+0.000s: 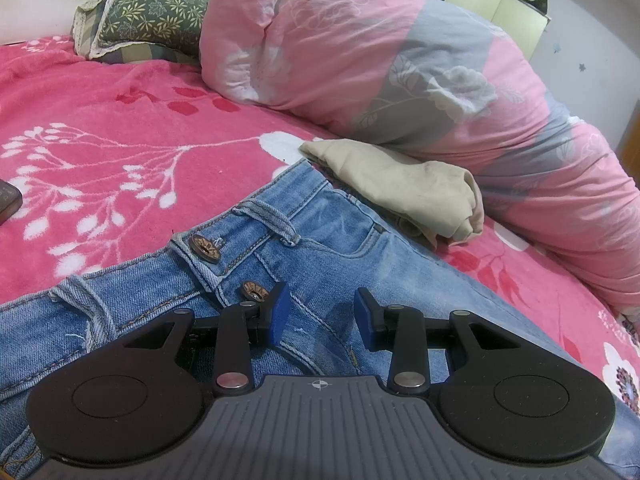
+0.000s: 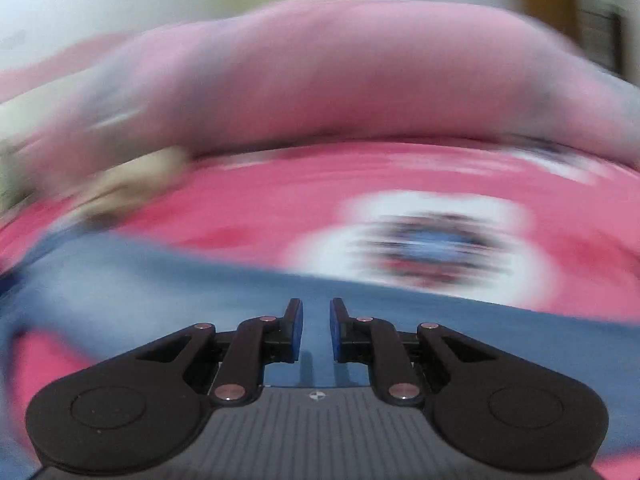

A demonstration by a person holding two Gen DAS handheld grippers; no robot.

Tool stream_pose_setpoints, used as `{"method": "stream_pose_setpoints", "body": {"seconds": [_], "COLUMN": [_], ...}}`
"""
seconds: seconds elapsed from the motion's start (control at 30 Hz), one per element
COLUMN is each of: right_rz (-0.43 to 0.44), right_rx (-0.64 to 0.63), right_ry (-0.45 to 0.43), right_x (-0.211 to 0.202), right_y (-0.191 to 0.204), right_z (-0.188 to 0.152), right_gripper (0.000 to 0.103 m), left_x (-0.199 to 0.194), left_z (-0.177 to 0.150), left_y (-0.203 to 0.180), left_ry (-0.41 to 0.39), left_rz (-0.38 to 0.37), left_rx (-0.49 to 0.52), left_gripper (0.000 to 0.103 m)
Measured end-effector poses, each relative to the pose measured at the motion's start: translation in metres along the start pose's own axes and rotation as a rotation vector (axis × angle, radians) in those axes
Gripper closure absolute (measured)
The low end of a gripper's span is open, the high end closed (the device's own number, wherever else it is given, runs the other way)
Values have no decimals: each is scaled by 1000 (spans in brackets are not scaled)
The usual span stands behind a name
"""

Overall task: Fold clothes
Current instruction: 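Move the right gripper to the other leg hem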

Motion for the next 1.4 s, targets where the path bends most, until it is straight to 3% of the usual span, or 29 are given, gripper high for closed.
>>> {"method": "stream_pose_setpoints", "body": {"seconds": [0.07, 0.13, 0.2, 0.27, 0.4, 0.47, 0.53, 0.57, 0.6, 0.73, 0.83, 0.97, 1.07, 1.17, 1.33, 1.4], "right_rz": [100, 80, -78, -193, -403, -377, -302, -262, -221, -88, -51, -21, -24, -4, -64, -87], "right_rx": [-76, -96, -44, 89, 208, 238, 243, 237, 217, 174, 262, 446, 495, 513, 379, 325], "right_ry": [34, 95, 145, 114, 94, 53, 6, -17, -39, -29, 29, 99, 121, 140, 29, -15], "right_x": [18, 28, 23, -10, -112, -165, -203, -216, -225, -240, -235, -222, -210, -209, -231, -240], "right_y": [37, 46, 19, -19, -43, -28, -2, 12, 27, 75, 79, 67, 60, 60, 84, 94], "right_z": [-4, -15, -33, -43, -56, -63, -68, -70, -71, -89, -106, -124, -133, -136, -116, -108], "right_gripper": [89, 89, 89, 89, 87, 85, 71, 55, 50, 43, 42, 42, 47, 70, 67, 57], "left_x": [0, 0, -1, -2, -11, -19, -36, -49, -62, -123, -159, -193, -213, -222, -227, -227], "left_z": [0, 0, 1, 2, 4, 8, 14, 16, 19, 18, 2, -28, -52, -71, -88, -92], "left_y": [1, 3, 5, 7, 10, 8, 1, -4, -10, -37, -51, -59, -68, -78, -77, -74], "left_ry": [0, 1, 1, -1, -14, -23, -47, -65, -85, -102, -58, 38, 47, 47, 53, 40], "left_rz": [-6, -15, -24, -35, -59, -77, -94, -115, -140, -275, -367, -478, -533, -527, -498, -469], "left_rx": [-9, -22, -36, -52, -84, -87, -57, -39, -21, 105, 194, 236, 308, 395, 445, 487], "left_gripper": [67, 67, 67, 66, 65, 65, 65, 64, 62, 51, 49, 49, 49, 48, 48, 48]}}
Point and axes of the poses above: each gripper's, at about its wrist camera, not at the fingertips, and x roughly the way its jaws point, y to its left, z to its top, the point moved 1 cm from there along x, roughly the way its jaws point, and after that the axes turned 6 degrees about -y, right-handed, at the moved point
